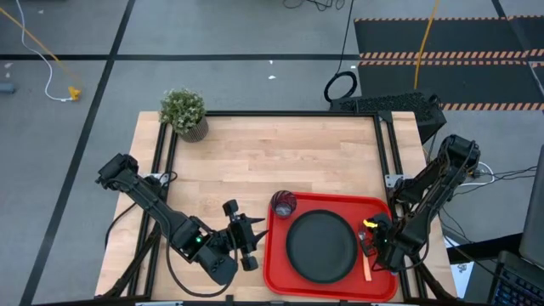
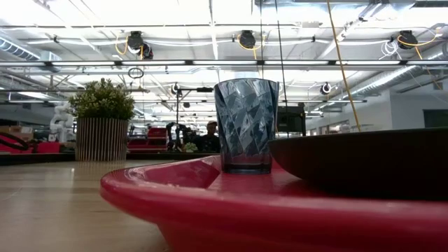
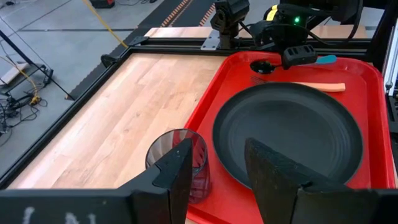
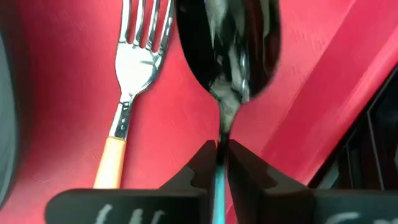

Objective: Pick and place plate/cup/fork/spoon on tray
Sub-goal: Put the blue spoon on the tray to the right of the orange fork, then adjust the spoon and fork

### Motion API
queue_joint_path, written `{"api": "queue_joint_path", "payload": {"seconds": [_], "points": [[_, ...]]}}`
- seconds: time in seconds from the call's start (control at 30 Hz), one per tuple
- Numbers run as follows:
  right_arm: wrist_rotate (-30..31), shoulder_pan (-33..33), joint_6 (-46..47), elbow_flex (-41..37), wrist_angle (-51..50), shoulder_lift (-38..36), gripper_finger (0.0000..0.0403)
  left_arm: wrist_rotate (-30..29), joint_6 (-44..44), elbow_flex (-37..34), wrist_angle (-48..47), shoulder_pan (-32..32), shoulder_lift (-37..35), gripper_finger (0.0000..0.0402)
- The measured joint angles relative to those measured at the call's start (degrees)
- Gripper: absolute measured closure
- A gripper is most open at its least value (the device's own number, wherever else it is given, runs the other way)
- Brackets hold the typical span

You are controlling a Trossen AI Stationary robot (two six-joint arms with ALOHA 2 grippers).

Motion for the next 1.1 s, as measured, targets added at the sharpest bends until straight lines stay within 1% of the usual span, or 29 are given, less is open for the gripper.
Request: {"api": "queue_joint_path", "payload": {"seconds": [0.07,0.23,0.67,1.03,1.1], "points": [[-1.3,0.0,0.1,0.0,0.0,0.0,0.0363,0.0,-0.1,0.0,0.0,0.0,0.0,0.0252],[-1.4,0.0,0.2,0.0,0.9,0.0,0.0349,0.0,-0.2,0.0,0.0,0.0,0.0,0.0252],[-1.3,0.0,-1.4,0.0,4.7,0.0,0.0348,0.0,-0.2,0.0,0.0,0.0,0.0,0.0252],[-1.1,0.0,-7.9,0.0,4.3,-3.4,0.0348,0.0,0.2,0.0,0.0,0.0,0.0,0.0252],[0.3,0.2,-8.8,0.0,4.6,-3.2,0.0348,0.0,0.1,0.0,0.0,0.0,0.0,0.0252]]}}
